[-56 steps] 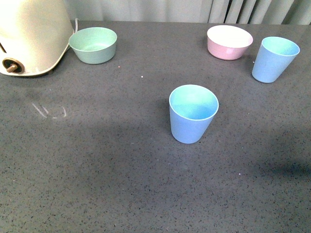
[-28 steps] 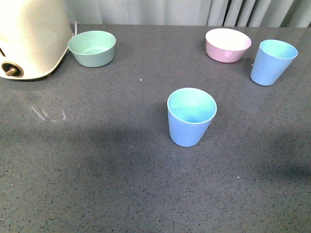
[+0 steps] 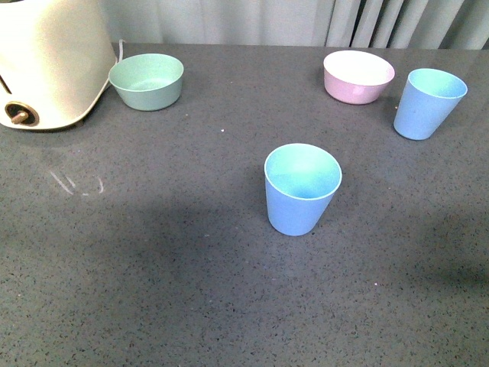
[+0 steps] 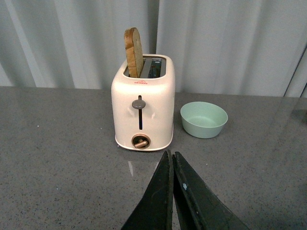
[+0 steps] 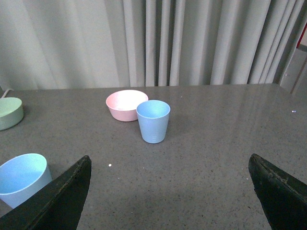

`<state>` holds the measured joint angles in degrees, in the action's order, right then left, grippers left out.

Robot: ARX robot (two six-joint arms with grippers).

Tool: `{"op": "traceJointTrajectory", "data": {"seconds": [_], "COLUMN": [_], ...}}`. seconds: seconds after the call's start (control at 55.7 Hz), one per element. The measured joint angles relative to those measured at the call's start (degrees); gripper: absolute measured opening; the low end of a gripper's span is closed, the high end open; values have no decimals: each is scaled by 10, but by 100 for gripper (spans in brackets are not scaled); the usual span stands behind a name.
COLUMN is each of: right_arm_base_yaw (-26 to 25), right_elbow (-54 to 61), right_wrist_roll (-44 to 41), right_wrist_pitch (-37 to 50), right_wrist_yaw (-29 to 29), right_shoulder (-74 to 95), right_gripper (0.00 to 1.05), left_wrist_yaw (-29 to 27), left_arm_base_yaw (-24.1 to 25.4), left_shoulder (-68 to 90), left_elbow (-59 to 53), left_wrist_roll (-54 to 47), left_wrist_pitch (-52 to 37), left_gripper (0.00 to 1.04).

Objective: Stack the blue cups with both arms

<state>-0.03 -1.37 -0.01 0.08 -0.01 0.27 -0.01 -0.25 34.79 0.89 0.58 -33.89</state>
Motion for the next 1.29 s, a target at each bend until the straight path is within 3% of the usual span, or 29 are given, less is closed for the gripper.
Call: {"op": "traceJointTrajectory", "data": {"seconds": [0.987,1.095,1.292], "right_arm_base_yaw": [0,0,0], "right_elbow": [0,0,0], "right_wrist_roll": [0,0,0], "right_wrist_pitch": [0,0,0], "right_wrist_yaw": [0,0,0], "right_shoulder": [0,0,0], "right_gripper": [96,96,96], "left_wrist_yaw": [0,0,0], "left_arm_base_yaw": [0,0,0], "left_shoulder": [-246,-323,-342], "left_elbow": [0,0,0], "left_wrist_roll": [0,0,0], "left_wrist_pitch": [237,330,338], "left_gripper": [2,2,2]}}
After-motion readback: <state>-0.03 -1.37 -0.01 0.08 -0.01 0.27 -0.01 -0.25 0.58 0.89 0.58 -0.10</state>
